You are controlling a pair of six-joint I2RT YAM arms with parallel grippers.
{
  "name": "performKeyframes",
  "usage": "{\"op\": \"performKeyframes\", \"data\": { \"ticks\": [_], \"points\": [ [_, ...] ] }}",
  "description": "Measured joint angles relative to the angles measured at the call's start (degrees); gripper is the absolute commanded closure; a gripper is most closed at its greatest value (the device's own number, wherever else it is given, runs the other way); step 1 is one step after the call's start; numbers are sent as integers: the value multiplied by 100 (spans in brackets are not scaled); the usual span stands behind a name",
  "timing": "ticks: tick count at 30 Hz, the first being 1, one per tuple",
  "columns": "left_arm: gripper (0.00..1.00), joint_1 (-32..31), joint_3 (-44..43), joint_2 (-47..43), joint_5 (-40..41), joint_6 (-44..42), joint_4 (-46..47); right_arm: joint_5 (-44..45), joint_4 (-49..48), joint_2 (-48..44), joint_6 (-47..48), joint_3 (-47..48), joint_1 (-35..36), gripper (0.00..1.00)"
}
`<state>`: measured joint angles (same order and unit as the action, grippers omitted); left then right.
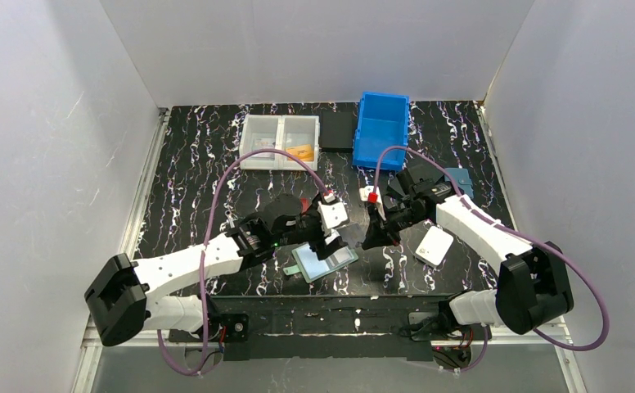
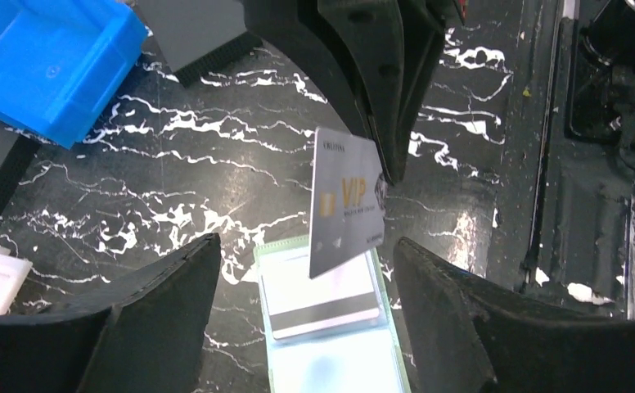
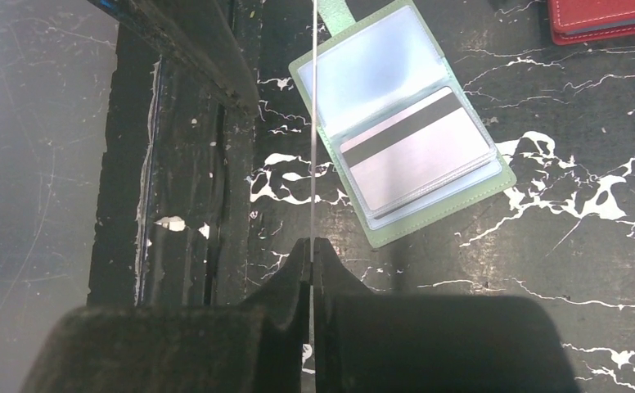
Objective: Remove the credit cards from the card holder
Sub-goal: Remove the credit card from the card holder.
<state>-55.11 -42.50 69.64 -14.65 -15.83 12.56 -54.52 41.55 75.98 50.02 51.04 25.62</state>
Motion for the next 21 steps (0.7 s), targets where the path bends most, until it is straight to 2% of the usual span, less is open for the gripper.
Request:
{"op": "performKeyframes", "data": {
  "ticks": [17, 19, 21],
  "points": [
    [68, 0, -145, 222, -464, 407, 465, 1, 56, 25, 89, 19, 8, 99],
    [77, 0, -161, 292, -501, 440, 475, 0, 56, 25, 97, 19, 8, 99],
    [94, 0, -166, 343, -529, 449, 478, 2, 58, 25, 98, 19, 8, 99]
  ]
}}
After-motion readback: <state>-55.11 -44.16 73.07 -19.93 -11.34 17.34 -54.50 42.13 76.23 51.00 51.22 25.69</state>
